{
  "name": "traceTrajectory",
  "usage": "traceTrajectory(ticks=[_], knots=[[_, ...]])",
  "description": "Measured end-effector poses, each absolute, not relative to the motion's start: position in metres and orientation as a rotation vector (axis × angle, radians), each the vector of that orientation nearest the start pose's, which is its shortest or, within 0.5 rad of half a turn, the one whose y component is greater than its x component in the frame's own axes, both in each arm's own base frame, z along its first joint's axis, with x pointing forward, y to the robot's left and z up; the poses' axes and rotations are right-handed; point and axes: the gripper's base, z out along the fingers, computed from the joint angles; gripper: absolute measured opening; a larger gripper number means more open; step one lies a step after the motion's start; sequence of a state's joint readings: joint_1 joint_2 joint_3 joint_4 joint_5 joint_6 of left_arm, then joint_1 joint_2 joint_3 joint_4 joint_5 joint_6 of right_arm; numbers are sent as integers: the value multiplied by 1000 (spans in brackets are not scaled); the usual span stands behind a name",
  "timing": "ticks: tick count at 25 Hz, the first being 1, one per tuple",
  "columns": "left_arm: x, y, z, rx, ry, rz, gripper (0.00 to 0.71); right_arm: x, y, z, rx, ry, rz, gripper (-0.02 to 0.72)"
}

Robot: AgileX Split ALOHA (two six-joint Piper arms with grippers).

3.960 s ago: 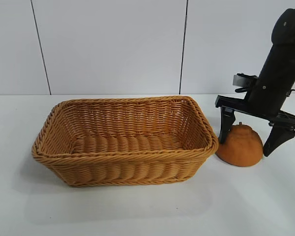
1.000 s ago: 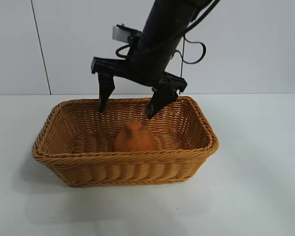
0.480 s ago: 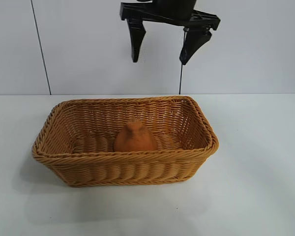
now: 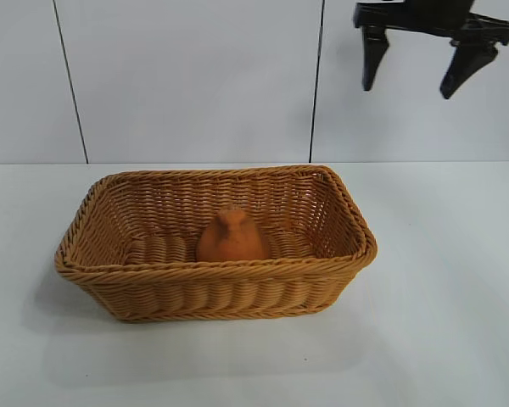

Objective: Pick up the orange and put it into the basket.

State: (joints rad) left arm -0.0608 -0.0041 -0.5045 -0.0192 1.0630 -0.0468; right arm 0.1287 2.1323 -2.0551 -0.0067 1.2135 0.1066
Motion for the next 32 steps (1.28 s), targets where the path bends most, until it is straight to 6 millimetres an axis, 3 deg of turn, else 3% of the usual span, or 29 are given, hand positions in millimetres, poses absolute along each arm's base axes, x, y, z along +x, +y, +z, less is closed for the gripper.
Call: traceTrajectory(ticks=[5,11,15,19,25,32], knots=[[-6,-1,278,15,2039,-91,619,466,22,281,61,2775,22,661],[-6,-1,278,15,2039,-91,619,460,20,287,60,2773,34,661],[-6,-1,278,15,2039,-90,619,437,19,290,56,2816,30,661],[-6,-1,278,15,2039,-90,619,395,19,289,42,2891,46,661],[-6,-1,278,16,2042,-90,619,310,17,274,25,3035,63,661],[-6,-1,278,16,2042,-90,619,217,13,259,-7,3078,61,661]])
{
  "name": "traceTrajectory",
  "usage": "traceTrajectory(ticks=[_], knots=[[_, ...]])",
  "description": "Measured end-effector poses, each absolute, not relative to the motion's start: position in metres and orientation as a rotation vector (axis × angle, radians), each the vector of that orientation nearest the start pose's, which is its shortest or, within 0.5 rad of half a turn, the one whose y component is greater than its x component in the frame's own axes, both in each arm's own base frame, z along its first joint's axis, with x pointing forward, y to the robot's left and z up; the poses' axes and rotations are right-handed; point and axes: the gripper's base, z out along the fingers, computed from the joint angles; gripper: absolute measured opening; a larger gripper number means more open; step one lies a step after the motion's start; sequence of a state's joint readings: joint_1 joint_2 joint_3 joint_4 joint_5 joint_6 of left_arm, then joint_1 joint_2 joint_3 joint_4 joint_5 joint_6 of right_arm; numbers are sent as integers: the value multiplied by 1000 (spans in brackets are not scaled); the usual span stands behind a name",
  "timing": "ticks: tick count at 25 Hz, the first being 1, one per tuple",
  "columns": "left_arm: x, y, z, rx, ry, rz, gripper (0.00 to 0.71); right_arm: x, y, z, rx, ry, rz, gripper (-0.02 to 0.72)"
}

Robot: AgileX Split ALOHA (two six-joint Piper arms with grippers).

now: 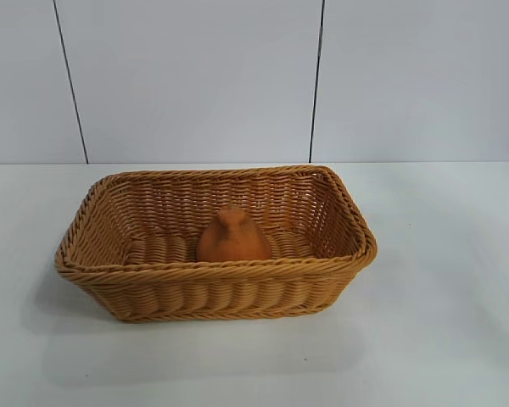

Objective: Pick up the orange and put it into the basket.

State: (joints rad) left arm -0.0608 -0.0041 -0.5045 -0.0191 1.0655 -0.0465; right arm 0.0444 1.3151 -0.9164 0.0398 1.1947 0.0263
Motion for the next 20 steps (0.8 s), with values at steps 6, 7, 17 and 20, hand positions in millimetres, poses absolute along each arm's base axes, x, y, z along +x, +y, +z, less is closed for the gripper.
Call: traceTrajectory(ticks=[6,7,17,20], knots=[[-6,-1,278,16,2042,-90,619,152,10,238,-41,2955,61,661],[-6,-1,278,16,2042,-90,619,141,9,236,-60,2923,59,661],[-6,-1,278,16,2042,-90,619,65,6,265,-74,2461,63,661],[-6,-1,278,16,2042,-90,619,44,5,271,-73,2319,65,661]])
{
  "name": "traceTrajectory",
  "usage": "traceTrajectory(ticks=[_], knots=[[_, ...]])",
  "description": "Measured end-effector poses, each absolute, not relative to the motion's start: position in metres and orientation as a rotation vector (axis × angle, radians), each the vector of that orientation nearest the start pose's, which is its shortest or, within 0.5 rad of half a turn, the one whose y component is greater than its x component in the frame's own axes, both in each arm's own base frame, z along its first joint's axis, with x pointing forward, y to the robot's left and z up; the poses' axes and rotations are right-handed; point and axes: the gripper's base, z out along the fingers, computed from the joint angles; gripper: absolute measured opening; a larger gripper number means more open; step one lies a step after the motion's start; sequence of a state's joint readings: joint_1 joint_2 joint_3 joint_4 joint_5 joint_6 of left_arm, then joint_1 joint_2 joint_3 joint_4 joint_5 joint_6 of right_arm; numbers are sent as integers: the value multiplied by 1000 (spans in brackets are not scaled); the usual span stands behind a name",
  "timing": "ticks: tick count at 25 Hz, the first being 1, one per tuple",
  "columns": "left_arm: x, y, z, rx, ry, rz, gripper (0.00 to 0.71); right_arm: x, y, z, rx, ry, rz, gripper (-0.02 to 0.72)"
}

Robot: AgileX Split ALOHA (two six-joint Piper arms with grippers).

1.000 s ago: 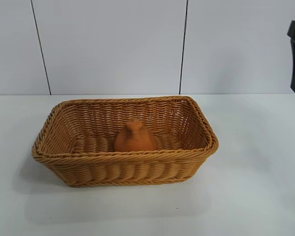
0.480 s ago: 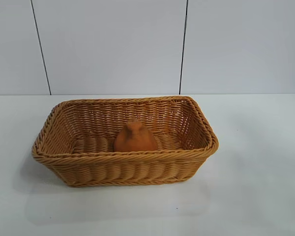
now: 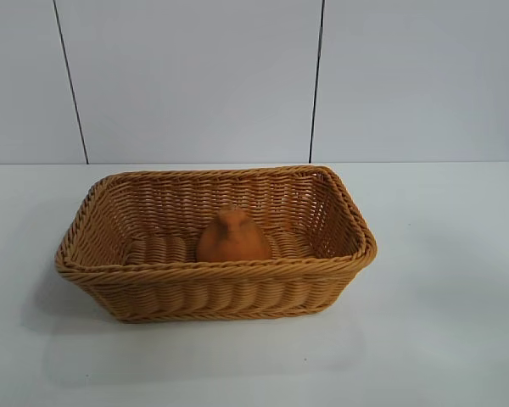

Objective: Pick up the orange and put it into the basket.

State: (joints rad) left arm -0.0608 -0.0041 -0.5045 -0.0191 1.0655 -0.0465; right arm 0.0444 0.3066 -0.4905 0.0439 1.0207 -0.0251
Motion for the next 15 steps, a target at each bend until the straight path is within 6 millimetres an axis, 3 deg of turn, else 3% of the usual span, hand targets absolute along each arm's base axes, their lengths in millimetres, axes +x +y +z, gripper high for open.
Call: traceTrajectory(ticks=[7,15], knots=[[-6,-1,278,16,2042,-90,619,2,3,278,-71,2038,65,661],[-6,-1,278,16,2042,-90,619,-4,4,278,-71,2011,74,661]])
